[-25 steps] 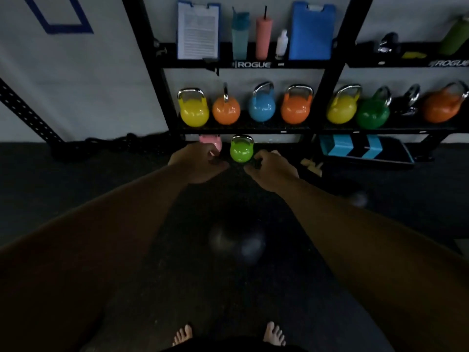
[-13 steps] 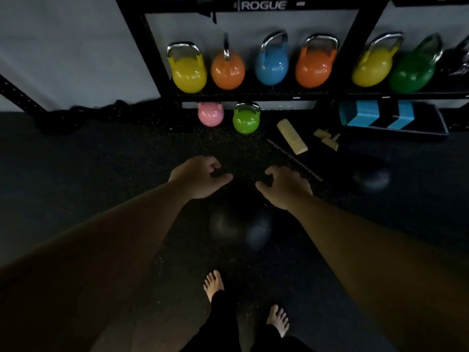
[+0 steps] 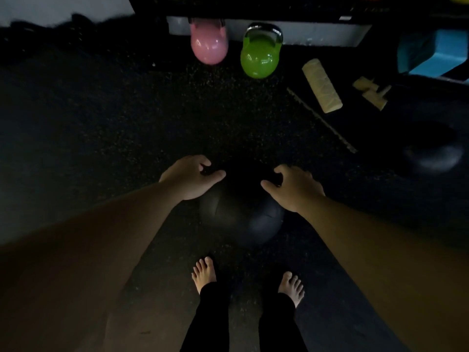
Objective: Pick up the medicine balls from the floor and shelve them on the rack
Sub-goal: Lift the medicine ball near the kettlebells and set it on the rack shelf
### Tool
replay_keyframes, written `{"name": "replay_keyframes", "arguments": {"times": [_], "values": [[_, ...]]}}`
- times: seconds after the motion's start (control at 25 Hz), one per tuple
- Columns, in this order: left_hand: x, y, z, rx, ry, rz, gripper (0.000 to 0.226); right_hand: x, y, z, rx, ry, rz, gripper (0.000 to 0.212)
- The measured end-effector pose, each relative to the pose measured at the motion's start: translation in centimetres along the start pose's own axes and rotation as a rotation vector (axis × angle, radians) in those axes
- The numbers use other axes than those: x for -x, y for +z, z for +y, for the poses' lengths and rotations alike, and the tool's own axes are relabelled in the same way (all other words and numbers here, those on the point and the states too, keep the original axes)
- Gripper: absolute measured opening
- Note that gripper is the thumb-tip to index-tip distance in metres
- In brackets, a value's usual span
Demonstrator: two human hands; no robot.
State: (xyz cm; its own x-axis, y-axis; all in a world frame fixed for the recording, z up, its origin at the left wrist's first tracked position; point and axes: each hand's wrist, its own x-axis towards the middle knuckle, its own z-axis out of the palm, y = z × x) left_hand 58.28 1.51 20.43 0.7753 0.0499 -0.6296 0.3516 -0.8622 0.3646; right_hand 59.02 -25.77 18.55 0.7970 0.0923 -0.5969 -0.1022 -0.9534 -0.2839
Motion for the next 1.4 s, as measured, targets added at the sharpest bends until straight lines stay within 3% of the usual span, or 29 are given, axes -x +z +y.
{"name": "replay_keyframes", "arguments": {"times": [0.2,0.44,0.72,0.84,1.0,1.08,1.2,1.4], "values": [[-9.9,10.3,-5.5,0.079,-0.118,-0.006,0.11,-10.8,10.0,3.2,-0.01,0.048,-0.044,0.085],[-15.7,17.5,-9.3,0.325,-0.272,0.087,0.113,-16.8,15.2,4.0,-0.115,0.056,0.003,0.096],[-16.9,17.1,-8.9,0.404,-0.316,0.058,0.124,-17.1,14.7,4.0,-0.113,0.052,-0.035,0.101],[-17.7,17.8,-9.2,0.458,-0.348,0.044,0.13,-17.3,15.3,4.5,-0.181,0.103,-0.068,0.114],[-18.4,19.3,-10.7,0.739,-0.458,0.029,0.104,-17.4,16.3,5.0,-0.325,0.195,-0.065,0.136],[-18.4,19.9,-11.4,0.891,-0.558,-0.038,0.096,-17.4,16.7,4.8,-0.335,0.203,-0.041,0.137],[-18.4,20.2,-11.9,1.034,-0.693,-0.105,0.119,-17.2,17.1,4.4,-0.323,0.196,-0.006,0.133],[-16.7,20.3,-10.9,1.074,-0.612,-0.041,0.116,-14.9,17.5,5.1,-0.38,0.196,0.05,0.129]]}}
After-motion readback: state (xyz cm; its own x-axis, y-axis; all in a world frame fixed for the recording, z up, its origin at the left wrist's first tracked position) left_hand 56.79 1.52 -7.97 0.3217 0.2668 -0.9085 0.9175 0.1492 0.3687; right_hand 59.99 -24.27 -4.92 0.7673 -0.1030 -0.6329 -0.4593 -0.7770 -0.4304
